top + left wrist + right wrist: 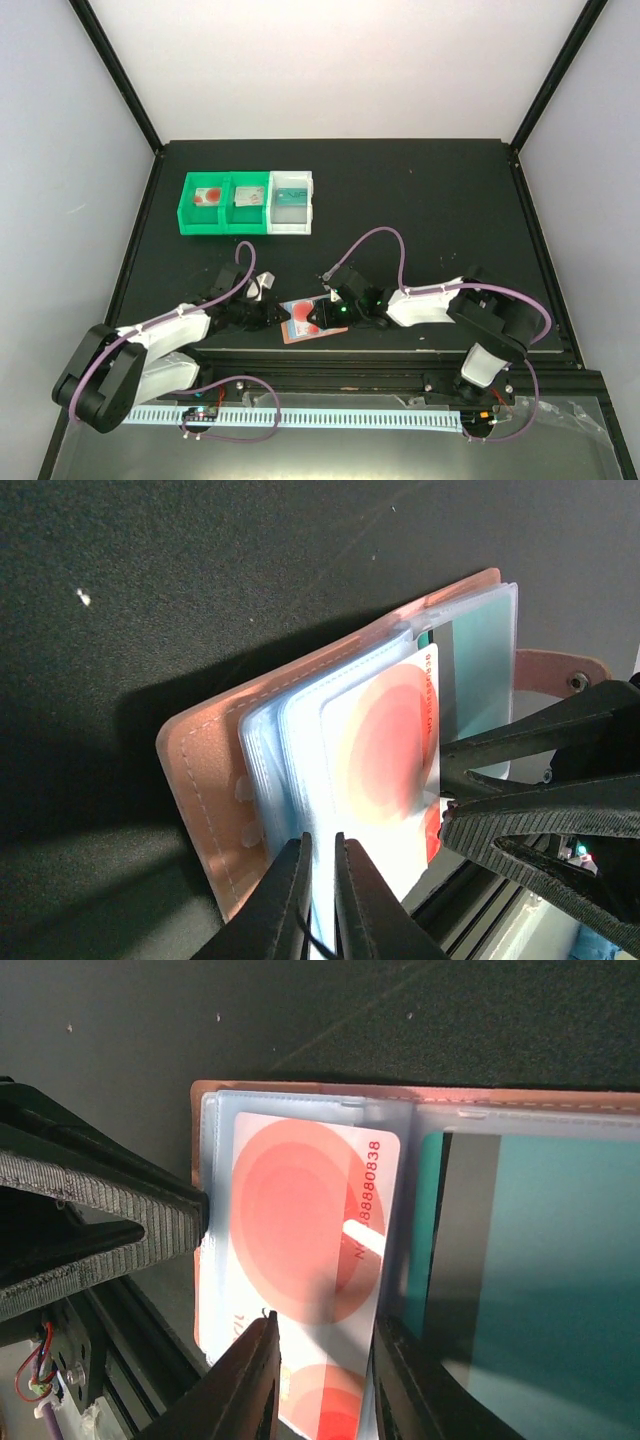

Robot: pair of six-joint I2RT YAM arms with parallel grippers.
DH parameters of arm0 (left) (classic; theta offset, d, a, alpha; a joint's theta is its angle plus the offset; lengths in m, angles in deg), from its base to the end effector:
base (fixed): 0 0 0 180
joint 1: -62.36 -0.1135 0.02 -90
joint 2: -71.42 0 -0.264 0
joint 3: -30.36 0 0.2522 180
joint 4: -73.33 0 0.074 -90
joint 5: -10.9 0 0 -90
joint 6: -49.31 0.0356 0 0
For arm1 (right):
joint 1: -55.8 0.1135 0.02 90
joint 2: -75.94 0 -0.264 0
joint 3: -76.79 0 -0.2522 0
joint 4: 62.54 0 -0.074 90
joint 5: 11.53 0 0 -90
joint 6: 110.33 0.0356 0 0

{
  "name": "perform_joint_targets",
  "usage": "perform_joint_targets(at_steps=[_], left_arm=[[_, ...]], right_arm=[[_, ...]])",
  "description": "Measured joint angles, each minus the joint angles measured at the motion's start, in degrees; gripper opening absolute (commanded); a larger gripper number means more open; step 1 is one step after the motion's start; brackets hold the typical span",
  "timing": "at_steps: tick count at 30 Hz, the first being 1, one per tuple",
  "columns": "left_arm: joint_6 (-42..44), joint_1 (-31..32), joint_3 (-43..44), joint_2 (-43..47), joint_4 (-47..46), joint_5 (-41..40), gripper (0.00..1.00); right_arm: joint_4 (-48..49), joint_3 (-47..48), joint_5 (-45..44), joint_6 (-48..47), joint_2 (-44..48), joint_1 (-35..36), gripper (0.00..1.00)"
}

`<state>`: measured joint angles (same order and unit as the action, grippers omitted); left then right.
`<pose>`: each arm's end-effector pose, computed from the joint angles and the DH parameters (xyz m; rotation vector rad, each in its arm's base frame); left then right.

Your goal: Take the credit cards out of the card holder

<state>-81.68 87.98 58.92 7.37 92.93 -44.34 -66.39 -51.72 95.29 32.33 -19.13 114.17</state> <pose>0.1435 -0.0913 0.1198 -0.0984 2.7299 -1.1805 0.1481 0.2601 0.1230 -0.2940 2.7279 1.1089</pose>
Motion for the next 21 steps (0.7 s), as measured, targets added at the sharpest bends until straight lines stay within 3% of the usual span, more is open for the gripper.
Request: perform_joint_targets(at_steps=[7,21], left_arm=[[0.00,0.00,-0.02,-1.22,-1.05,-0.02,0.08],[0.35,0.00,-0.02,-2.08,-1.36,-0.44,0.06]], right_arm=[[0.46,-0.15,0.07,0.17,-0.13,0.00,0.22],[2.12,-1.16,0.26,0.44,-0.13,0.00,0.22]])
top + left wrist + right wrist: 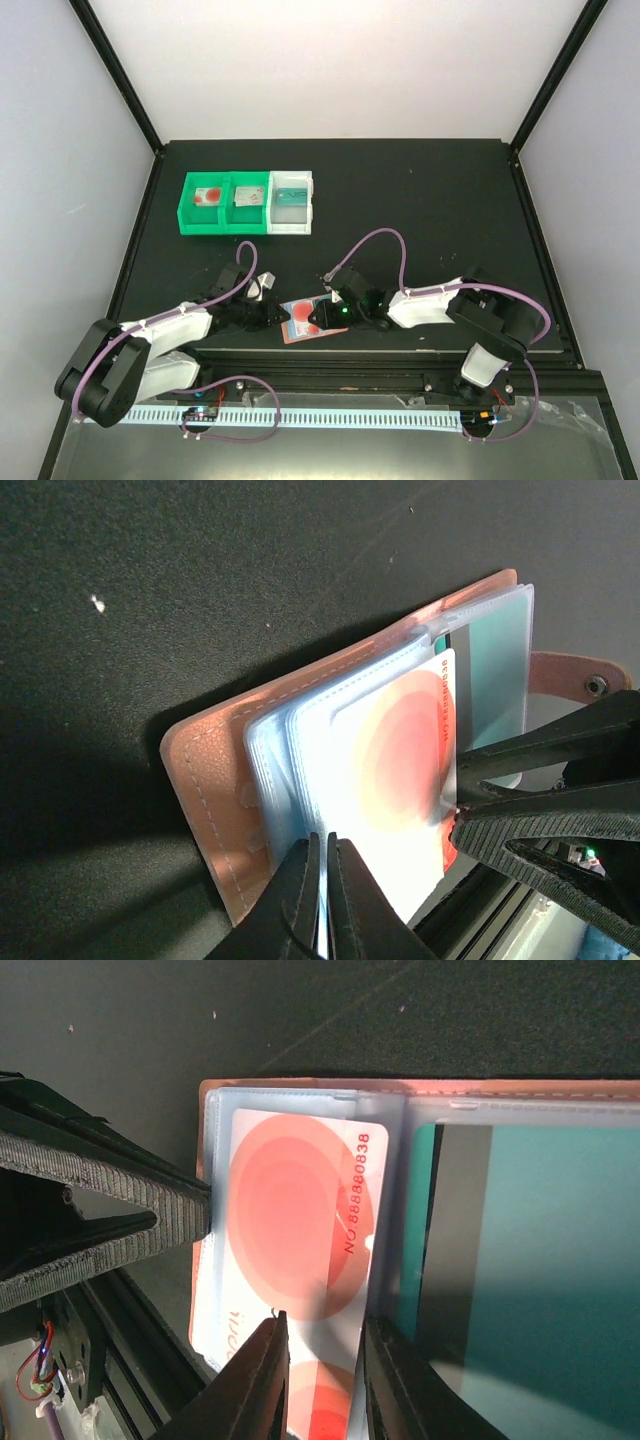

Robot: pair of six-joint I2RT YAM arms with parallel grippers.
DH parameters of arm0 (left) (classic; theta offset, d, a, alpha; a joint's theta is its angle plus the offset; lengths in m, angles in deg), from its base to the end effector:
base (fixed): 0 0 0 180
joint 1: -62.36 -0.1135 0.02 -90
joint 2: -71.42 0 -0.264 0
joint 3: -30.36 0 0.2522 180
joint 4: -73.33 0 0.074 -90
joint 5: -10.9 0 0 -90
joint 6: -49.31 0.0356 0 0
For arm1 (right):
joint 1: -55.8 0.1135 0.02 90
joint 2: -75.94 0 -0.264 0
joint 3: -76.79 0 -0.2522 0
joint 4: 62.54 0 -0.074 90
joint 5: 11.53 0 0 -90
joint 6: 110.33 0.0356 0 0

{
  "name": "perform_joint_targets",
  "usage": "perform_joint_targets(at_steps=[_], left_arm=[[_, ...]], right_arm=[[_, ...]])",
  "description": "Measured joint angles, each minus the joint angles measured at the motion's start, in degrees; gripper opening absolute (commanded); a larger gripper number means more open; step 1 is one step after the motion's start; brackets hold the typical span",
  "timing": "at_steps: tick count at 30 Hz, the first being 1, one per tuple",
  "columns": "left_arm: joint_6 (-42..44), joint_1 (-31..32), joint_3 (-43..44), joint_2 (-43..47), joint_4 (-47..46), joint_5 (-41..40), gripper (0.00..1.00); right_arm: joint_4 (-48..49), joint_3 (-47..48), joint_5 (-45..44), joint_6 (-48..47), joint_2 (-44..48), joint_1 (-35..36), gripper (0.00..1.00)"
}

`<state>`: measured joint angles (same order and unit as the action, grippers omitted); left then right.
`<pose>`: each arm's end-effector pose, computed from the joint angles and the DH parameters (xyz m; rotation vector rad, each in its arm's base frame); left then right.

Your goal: Take the credit cards out of the card holder

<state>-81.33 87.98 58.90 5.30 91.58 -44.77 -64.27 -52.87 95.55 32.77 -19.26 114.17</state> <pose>0.1456 -0.0921 0.1155 -0.0999 2.7407 -1.1649 0.1468 0.2583 0.1200 -0.2884 2.7186 1.1284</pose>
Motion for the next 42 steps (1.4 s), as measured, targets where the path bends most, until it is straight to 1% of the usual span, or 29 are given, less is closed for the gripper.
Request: perform_joint_targets(at_steps=[2,10,16,24,31,32,34,36,38,42], left_arm=[[0.02,0.00,0.00,0.00,0.02,-0.07,0.06],[0.09,0.00,0.00,-0.02,0.02,-0.28,0.06],[0.26,0.00,0.00,-0.37,0.02,-0.31,0.06],[0.92,0.00,0.17,-0.74,0.11,-0.31,0.06],[1.60,0.00,1.38,-1.16,1.66,-0.52,0.09],[1.75,0.00,1.92,-1.16,2.58,-0.66,0.10],[2.19,0.00,3.06,-0.94,4.33,-0.92,0.18],[2.54,0.00,4.11,-0.11,6.14,-0.96,0.30],[2.38,0.00,5.57,1.84,8.15,-0.92,0.40],[1.95,0.00,8.72,7.15,10.99,-0.59,0.52]], right_arm=[[0.20,-0.13,0.04,0.15,-0.02,0.00,0.21],[1.55,-0.48,0.76,0.90,-0.52,-0.24,0.20],[2.25,-0.98,0.87,1.14,-0.55,-0.35,0.02],[3.45,-2.23,1.49,1.27,0.28,-1.31,0.01],[0.07,-5.03,-0.57,0.87,7.04,-3.04,0.01],[-1.16,-5.20,-1.16,0.74,8.17,-3.19,0.01],[-3.21,-5.44,-2.36,0.61,10.49,-3.37,0.01],[-5.29,-5.57,-3.54,0.61,13.25,-3.45,0.01],[-6.51,-5.84,-4.55,0.66,15.85,-3.50,0.01],[-9.16,-6.08,-6.43,1.22,21.27,-3.50,0.01]])
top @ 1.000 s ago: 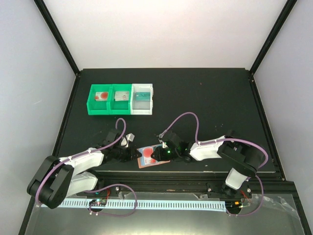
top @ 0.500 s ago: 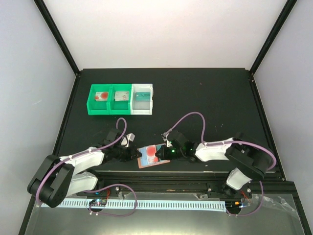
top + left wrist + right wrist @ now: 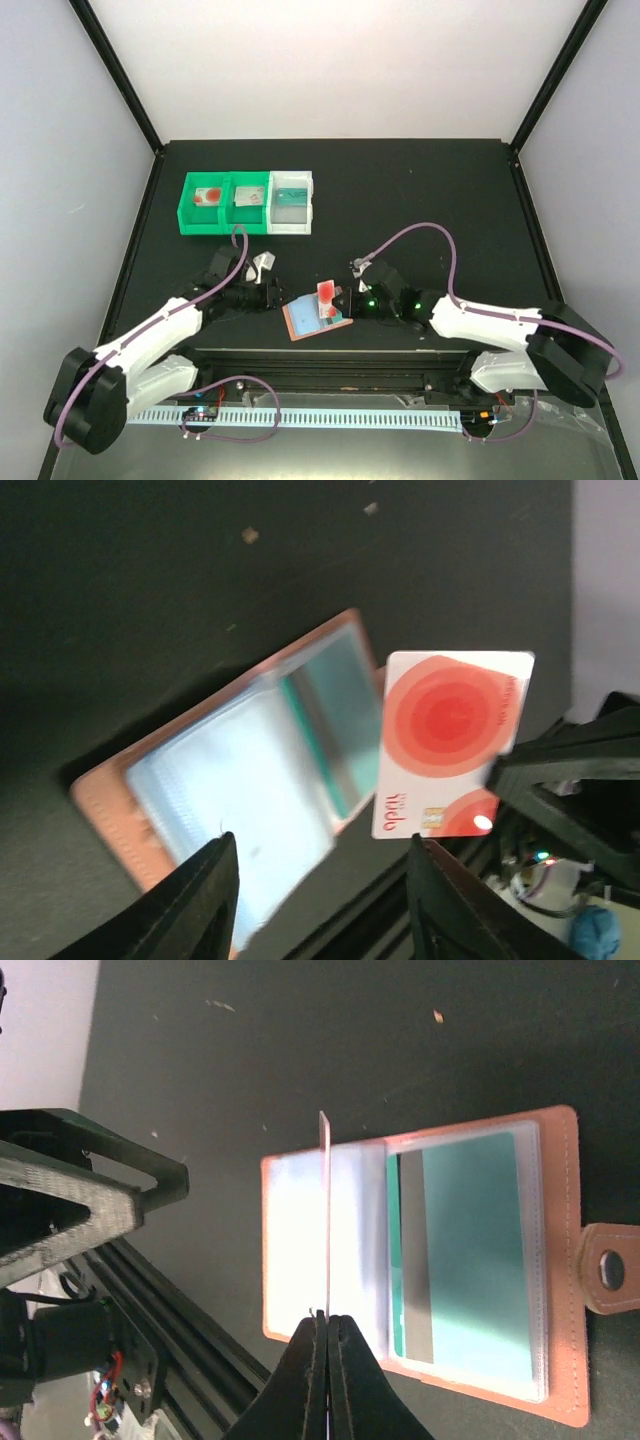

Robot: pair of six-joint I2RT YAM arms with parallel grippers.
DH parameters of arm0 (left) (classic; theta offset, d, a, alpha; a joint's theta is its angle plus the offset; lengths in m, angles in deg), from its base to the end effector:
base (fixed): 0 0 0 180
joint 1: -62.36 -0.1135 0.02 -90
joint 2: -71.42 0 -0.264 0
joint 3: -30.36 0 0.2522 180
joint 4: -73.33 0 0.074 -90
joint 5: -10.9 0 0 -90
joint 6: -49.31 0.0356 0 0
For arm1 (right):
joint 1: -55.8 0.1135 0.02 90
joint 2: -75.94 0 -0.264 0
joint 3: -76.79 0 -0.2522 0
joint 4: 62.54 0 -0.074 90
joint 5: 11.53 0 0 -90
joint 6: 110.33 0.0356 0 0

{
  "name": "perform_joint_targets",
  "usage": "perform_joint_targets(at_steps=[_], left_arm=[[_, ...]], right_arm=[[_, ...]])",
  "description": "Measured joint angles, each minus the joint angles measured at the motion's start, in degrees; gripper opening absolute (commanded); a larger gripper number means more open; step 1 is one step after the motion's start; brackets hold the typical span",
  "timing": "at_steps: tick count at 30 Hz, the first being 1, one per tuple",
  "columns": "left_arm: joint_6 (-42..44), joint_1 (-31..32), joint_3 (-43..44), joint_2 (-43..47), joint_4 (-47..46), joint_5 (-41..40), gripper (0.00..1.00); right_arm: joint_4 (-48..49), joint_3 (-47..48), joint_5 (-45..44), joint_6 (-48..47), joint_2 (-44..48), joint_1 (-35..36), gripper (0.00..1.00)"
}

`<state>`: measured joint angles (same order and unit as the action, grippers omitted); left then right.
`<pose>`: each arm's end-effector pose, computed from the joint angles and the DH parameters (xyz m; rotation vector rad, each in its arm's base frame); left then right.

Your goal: Take the credit cards out of the card holder

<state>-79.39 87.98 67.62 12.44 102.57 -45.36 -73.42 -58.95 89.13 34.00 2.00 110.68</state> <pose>0.1569 -0.0972 0.1659 -0.0186 2.6431 -1.1706 0.1378 0.2074 0.1715 -0.1225 2.5658 1.1018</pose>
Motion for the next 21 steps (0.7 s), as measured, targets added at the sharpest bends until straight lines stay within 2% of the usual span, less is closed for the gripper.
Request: perform_joint_targets(at_steps=[5,9,14,21], left_arm=[[-1.62,0.00,2.56,4.83,1.05,1.38,0.58],[-4.50,0.00,2.62,7.45,0.46,4.15,0.61],[-9.88,0.00,2.56,11.19,-4.02,7.89,0.63],[-16.65,0.11,1.75,13.79,-12.59,11.76,0.63]], right_arm=[[-2.51,-0.02,-2.56,1.22,6.03,0.00,0.01],[-0.90,-1.46,-3.26,4.72,10.73,0.00,0.01],[5.25,-4.85,-2.95,10.67,15.04,0.00,0.01],[15.74,-5.27,-1.20,17.40,14.78,0.02,0.01]])
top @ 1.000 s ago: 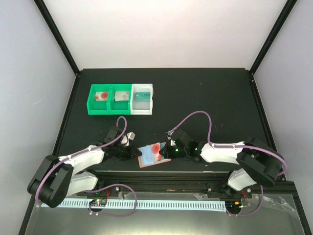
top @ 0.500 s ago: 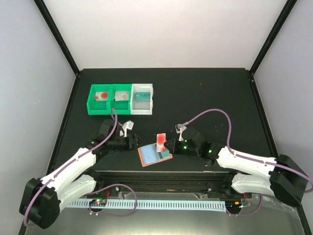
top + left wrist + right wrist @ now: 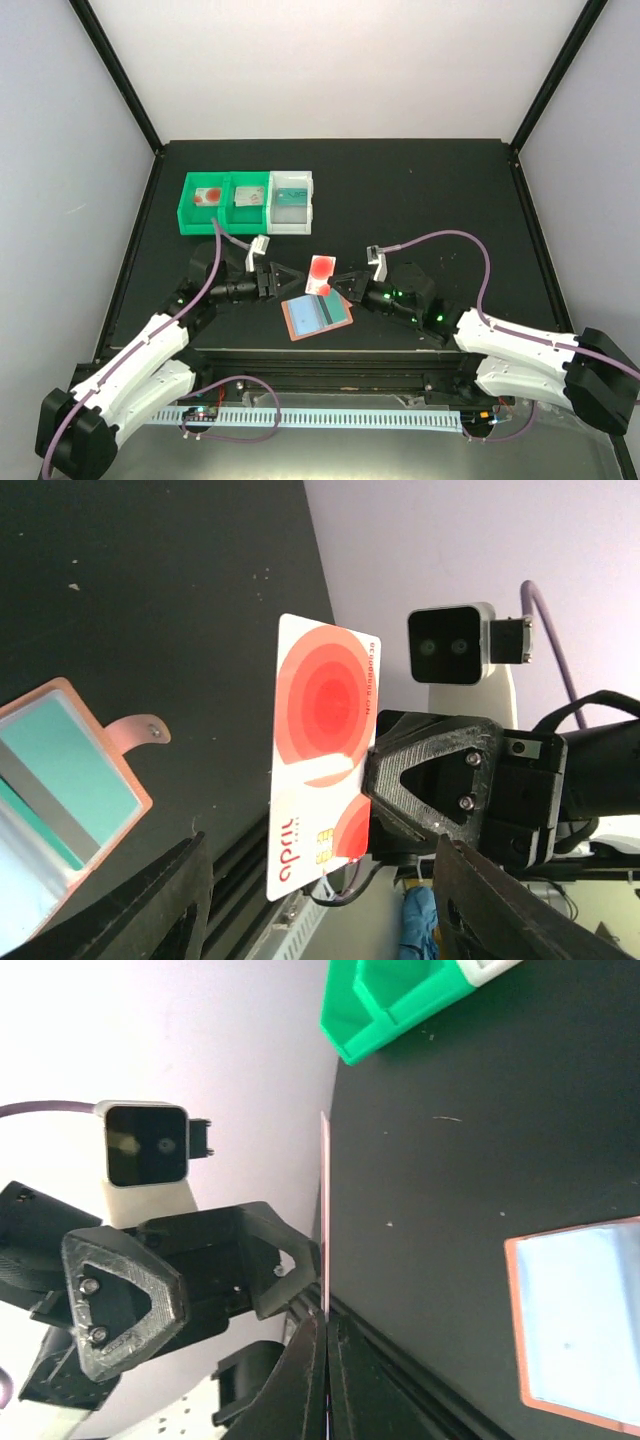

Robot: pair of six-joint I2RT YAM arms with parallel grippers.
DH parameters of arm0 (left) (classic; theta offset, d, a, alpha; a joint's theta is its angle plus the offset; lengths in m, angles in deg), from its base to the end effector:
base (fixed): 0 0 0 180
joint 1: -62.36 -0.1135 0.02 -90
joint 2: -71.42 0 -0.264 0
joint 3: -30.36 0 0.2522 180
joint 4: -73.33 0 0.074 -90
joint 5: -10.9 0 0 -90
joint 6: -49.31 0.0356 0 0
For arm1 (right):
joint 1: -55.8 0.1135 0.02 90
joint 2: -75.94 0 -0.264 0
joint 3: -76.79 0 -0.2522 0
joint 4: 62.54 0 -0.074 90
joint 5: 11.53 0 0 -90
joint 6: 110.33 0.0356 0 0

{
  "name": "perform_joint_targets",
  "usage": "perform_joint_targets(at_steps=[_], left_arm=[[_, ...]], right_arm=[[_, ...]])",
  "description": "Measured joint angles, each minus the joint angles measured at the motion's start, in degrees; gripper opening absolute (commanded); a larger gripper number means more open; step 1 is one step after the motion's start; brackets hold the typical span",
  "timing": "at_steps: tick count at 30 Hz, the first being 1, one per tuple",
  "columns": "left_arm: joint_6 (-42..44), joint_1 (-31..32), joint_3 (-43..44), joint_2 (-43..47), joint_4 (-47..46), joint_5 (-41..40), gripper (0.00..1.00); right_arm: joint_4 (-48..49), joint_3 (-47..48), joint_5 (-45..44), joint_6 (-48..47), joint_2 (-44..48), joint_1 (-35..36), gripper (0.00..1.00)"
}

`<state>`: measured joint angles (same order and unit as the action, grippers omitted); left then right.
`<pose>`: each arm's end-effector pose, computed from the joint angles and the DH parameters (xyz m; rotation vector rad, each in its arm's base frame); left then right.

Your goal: Take the credit cards out of the card holder

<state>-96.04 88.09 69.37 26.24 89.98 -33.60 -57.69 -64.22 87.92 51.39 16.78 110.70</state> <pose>0.1474 -0.0992 0.2353 0.0296 2.2552 -1.6303 0.1255 0.1888 0.2244 0.1845 2.1962 1.5809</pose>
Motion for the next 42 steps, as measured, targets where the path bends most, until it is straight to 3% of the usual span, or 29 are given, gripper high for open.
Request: perform_joint_targets(at_steps=[4,6,8,13,15,21,28,36,42], left_arm=[[-1.77,0.11,-0.39,0.09,-2.12,0.39,0.62],[-2.60,0.31,-1.07,0.07,-3.32,0.55,0.56],[-3.67,0.55,-1.73,0.07,-4.31,0.79,0.46],[-5.18,0.66,-2.27,-0.09,-6.58,1.14,0.10],[-5.25,0.63,-2.43,-0.55,-7.32,1.25,0.02],[-5.29,0.72,-2.64,-0.42,-9.92,3.56,0.02],[1.20,0.94,-0.20,0.09,-6.95,8.24,0.02],[14.34,1.03,3.96,-0.96,3.89,14.93,0.02],[19.34,2.16,3.80,-1.25,8.20,17.90,0.02]], right_arm=[[3.80,-0.50,0.44,2.14,-0.26,0.15,0.01],[5.09,-0.48,0.63,2.58,-0.48,0.46,0.01],[5.81,-0.39,0.83,2.78,-0.90,0.76,0.01],[7.26,0.07,1.70,3.04,-2.95,1.68,0.01],[7.61,0.24,1.88,2.78,-3.26,1.77,0.03],[2.97,1.33,2.75,-2.89,-2.47,2.16,0.25],[-16.90,10.67,3.58,-19.34,5.25,1.64,0.46],[-42.27,28.70,4.98,-38.45,4.92,-0.31,0.55],[-53.09,36.68,7.50,-46.36,-0.39,-0.31,0.58]])
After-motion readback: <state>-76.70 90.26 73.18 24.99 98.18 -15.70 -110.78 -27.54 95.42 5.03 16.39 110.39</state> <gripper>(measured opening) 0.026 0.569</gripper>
